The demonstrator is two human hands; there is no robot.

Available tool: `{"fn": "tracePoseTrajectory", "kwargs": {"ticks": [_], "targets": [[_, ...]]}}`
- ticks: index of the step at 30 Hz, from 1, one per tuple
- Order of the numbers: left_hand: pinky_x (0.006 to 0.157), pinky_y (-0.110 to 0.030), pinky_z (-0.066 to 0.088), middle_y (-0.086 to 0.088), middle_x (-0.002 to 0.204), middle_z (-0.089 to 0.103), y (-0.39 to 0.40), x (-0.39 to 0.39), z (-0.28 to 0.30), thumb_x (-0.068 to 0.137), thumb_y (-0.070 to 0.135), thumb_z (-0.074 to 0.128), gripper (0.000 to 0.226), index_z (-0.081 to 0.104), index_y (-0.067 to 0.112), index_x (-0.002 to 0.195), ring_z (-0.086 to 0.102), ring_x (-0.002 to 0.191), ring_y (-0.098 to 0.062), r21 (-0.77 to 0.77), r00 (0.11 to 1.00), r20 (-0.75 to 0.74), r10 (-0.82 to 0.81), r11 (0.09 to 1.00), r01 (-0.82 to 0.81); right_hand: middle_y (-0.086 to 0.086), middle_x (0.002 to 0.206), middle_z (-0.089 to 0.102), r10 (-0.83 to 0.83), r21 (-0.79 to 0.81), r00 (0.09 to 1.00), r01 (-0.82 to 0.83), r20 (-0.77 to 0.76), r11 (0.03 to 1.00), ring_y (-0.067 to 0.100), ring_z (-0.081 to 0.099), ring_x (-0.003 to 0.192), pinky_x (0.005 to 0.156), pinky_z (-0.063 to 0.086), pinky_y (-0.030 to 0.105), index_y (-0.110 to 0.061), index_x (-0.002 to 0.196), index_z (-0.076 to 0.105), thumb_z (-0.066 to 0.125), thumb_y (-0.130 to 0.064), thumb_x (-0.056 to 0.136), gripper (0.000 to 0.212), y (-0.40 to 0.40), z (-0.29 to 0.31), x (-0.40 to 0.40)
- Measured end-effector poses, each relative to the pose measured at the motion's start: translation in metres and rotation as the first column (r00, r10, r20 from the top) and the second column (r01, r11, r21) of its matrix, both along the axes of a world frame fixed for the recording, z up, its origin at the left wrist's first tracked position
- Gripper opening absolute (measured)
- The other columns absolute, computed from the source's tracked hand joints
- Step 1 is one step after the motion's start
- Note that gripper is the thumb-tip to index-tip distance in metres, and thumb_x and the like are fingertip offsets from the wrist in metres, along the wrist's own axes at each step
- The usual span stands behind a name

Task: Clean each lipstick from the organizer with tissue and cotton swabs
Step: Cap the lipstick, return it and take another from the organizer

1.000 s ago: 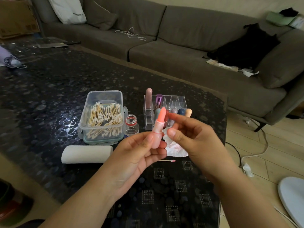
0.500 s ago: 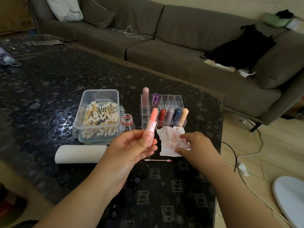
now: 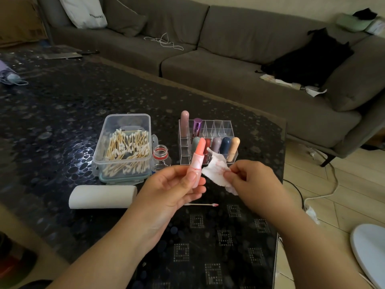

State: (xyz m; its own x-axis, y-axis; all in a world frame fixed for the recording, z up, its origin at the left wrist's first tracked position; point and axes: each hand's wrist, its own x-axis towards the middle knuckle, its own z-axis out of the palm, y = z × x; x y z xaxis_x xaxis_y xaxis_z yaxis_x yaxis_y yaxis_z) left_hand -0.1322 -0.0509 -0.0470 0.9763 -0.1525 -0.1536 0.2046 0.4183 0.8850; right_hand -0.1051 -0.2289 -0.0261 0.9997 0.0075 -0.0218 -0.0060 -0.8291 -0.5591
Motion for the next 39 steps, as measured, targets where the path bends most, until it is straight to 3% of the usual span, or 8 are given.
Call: {"fn": "tracePoseTrajectory", "kwargs": {"ticks": [7, 11, 17, 21, 24, 30, 34, 39], "targets": [[0.075, -0.028, 0.058, -0.014, 0.091, 0.073, -0.002, -0.002, 0.0, 0.066, 0.024, 0.067, 0.041, 0.065, 0.004, 0.102, 0.07, 0.082, -0.022, 0.013, 1.0, 0.008, -0.012, 1.0, 0.012, -0.01, 0.069, 0.058, -0.004, 0.159, 0.999, -0.004, 0.05, 0.987, 0.001, 0.051, 0.058, 0.05, 0.039, 0.005, -0.025, 0.076, 0.06, 0.067, -0.024, 0.083, 0.01, 0.006, 0.012, -0.013], [0.074, -0.028, 0.058, -0.012, 0.089, 0.073, -0.002, -0.002, 0.0, 0.064, 0.025, 0.068, 0.04, 0.066, 0.007, 0.1, 0.069, 0.08, -0.021, 0.013, 1.0, 0.016, -0.01, 1.0, 0.01, -0.006, 0.076, 0.06, -0.005, 0.225, 0.999, 0.016, -0.048, 0.974, 0.005, 0.053, 0.064, 0.05, 0.038, 0.009, -0.024, 0.081, 0.06, 0.066, -0.024, 0.083, 0.007, 0.007, 0.015, -0.014], [0.072, -0.026, 0.058, -0.01, 0.086, 0.073, -0.005, -0.004, 0.001, 0.065, 0.022, 0.067, 0.034, 0.068, 0.008, 0.097, 0.069, 0.077, -0.019, 0.028, 0.999, 0.032, -0.026, 0.999, 0.025, -0.013, 0.078, 0.06, -0.098, 0.209, 0.992, 0.112, -0.073, 0.972, 0.002, 0.055, 0.067, 0.049, 0.035, 0.008, -0.031, 0.085, 0.065, 0.065, -0.025, 0.085, 0.006, 0.006, 0.012, -0.014], [0.072, -0.025, 0.057, -0.012, 0.086, 0.072, -0.005, -0.004, 0.001, 0.065, 0.023, 0.069, 0.035, 0.069, 0.007, 0.095, 0.068, 0.079, -0.019, 0.043, 0.998, 0.052, -0.033, 0.999, 0.031, -0.01, 0.074, 0.069, -0.009, 0.468, 0.998, 0.038, -0.062, 0.883, 0.004, 0.064, 0.07, 0.058, 0.049, 0.012, -0.029, 0.079, 0.072, 0.069, -0.023, 0.082, 0.008, 0.01, 0.012, -0.019], [0.073, -0.026, 0.057, -0.013, 0.088, 0.073, -0.005, -0.004, 0.0, 0.063, 0.025, 0.07, 0.035, 0.071, 0.009, 0.094, 0.069, 0.081, -0.019, 0.034, 0.999, 0.047, -0.027, 0.999, 0.025, -0.005, 0.081, 0.072, 0.012, 0.634, 0.99, 0.081, -0.141, 0.769, 0.011, 0.069, 0.08, 0.073, 0.058, 0.026, -0.023, 0.085, 0.072, 0.068, -0.015, 0.083, 0.009, 0.013, 0.009, -0.02], [0.072, -0.026, 0.057, -0.012, 0.087, 0.073, -0.006, -0.005, 0.002, 0.059, 0.027, 0.072, 0.028, 0.075, 0.014, 0.084, 0.069, 0.079, -0.02, 0.002, 0.998, 0.046, -0.032, 0.999, 0.032, -0.007, 0.075, 0.065, -0.213, 0.494, 0.971, 0.134, 0.106, 0.859, -0.003, 0.058, 0.059, 0.046, 0.042, 0.008, -0.025, 0.081, 0.062, 0.067, -0.023, 0.084, 0.006, 0.02, 0.004, -0.024], [0.073, -0.027, 0.057, -0.015, 0.09, 0.072, -0.007, -0.006, 0.003, 0.064, 0.025, 0.07, 0.025, 0.075, 0.012, 0.085, 0.068, 0.08, -0.021, 0.001, 0.997, 0.055, -0.047, 0.999, 0.047, -0.007, 0.076, 0.068, -0.098, 0.558, 0.989, 0.021, 0.109, 0.83, 0.001, 0.061, 0.065, 0.057, 0.048, 0.013, -0.027, 0.079, 0.066, 0.069, -0.025, 0.083, 0.005, 0.025, 0.004, -0.025], [0.074, -0.026, 0.056, -0.013, 0.091, 0.072, -0.003, -0.005, 0.004, 0.063, 0.031, 0.071, 0.031, 0.074, 0.013, 0.088, 0.069, 0.085, -0.021, 0.011, 0.998, 0.057, -0.041, 0.999, 0.041, -0.003, 0.082, 0.072, 0.074, 0.723, 0.997, -0.048, -0.004, 0.689, 0.007, 0.066, 0.079, 0.07, 0.051, 0.02, -0.02, 0.087, 0.072, 0.065, -0.027, 0.086, 0.01, 0.027, 0.005, -0.028]]}}
